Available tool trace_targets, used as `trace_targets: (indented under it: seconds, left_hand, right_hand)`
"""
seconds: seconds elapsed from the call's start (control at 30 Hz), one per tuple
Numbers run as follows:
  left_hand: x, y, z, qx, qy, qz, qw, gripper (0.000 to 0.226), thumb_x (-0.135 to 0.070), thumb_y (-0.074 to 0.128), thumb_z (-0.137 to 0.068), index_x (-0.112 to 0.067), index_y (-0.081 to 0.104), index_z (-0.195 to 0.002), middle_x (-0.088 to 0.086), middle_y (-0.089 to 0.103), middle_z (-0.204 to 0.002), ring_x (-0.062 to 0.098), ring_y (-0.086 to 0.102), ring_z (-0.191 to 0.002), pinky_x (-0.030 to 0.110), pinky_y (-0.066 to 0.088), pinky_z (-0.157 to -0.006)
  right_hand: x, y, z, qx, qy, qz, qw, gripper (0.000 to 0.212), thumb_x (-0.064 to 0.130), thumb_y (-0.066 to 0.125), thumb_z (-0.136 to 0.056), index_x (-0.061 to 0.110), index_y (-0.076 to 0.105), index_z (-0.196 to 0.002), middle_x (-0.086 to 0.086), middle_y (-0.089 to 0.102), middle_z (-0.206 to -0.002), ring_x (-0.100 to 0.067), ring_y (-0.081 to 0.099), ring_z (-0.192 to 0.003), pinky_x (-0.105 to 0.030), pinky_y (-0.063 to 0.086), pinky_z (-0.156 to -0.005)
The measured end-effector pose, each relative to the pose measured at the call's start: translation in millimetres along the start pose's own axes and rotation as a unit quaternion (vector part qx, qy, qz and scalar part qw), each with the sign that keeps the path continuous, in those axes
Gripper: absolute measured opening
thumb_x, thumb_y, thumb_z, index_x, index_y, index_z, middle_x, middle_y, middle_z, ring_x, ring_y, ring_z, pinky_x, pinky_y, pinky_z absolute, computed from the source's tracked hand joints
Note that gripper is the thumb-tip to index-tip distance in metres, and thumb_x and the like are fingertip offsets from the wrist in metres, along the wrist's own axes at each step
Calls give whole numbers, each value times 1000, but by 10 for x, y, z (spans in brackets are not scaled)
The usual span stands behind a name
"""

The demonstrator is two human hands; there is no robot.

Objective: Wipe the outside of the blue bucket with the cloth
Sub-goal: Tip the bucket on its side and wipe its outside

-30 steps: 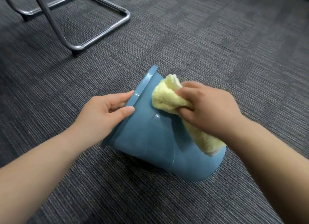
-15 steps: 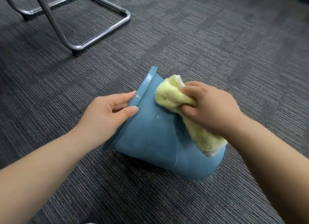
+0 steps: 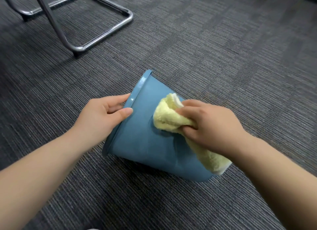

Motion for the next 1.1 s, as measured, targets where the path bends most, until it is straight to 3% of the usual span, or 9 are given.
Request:
trace_targets:
  seconds: [0.07,0.27,0.5,0.7,0.93,1.1]
  left_hand:
    - [11,-5,-9,2,-3,11,1000,41,-8,60,-80,-49,64,-78,-30,68,-67,-9,65,-75,14,52,-74]
    - [-16,16,0,5,8,23,1000,39,-6,59,-79,-44,62,-85,-30,68,-65,-10,64,-72,6,49,-63]
    - [-9,12,-25,1,2,21,1000,36,-6,57,-81,-41,61,-87,-32,66,-62,-12,63,-71,4,48,-62]
    - [41,-20,-18,-3,0,39,999,38,-3,56,-81,-40,63,-85,-29,68,-63,-10,64,-68,5,47,-58]
    - [99,-31,-61,-13,0,33,999,39,-5,56,-81,-44,64,-82,-29,69,-66,-9,65,-71,5,48,-60]
    - [156,-71,-56,-36,-14,24,999,35,-9,58,-81,-43,63,-85,-29,69,-66,-9,65,-71,6,49,-62]
  right_hand:
    - [21,4,-4,10,-15,-14,1000,26,33,53,-77,34,56,-103,16,55,-120,-19,59,-97,-28,38,-62]
    - [-278,-1,-43,-10,116,5,993,24,30,52,-81,24,56,-104,10,53,-123,-23,57,-100,-30,40,-66]
    - [-36,50,109,23,-7,-53,998,28,34,56,-75,38,56,-103,20,55,-118,-15,59,-94,-29,41,-63]
    - [-365,72,121,16,125,1,992,28,33,52,-81,30,54,-108,16,50,-125,-18,57,-99,-28,39,-65]
    - [-96,131,185,42,-3,-66,997,32,34,57,-75,39,56,-106,21,53,-122,-15,59,-96,-26,36,-64]
    - [-345,137,146,12,105,18,994,26,35,51,-81,29,53,-105,12,51,-122,-20,58,-96,-28,39,-63]
Point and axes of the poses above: each hand's wrist, its own z-axis away from the middle knuckle, its own y-axis out of the palm, x = y × z, the point moved 1 cm from there along -z, towards the middle knuckle
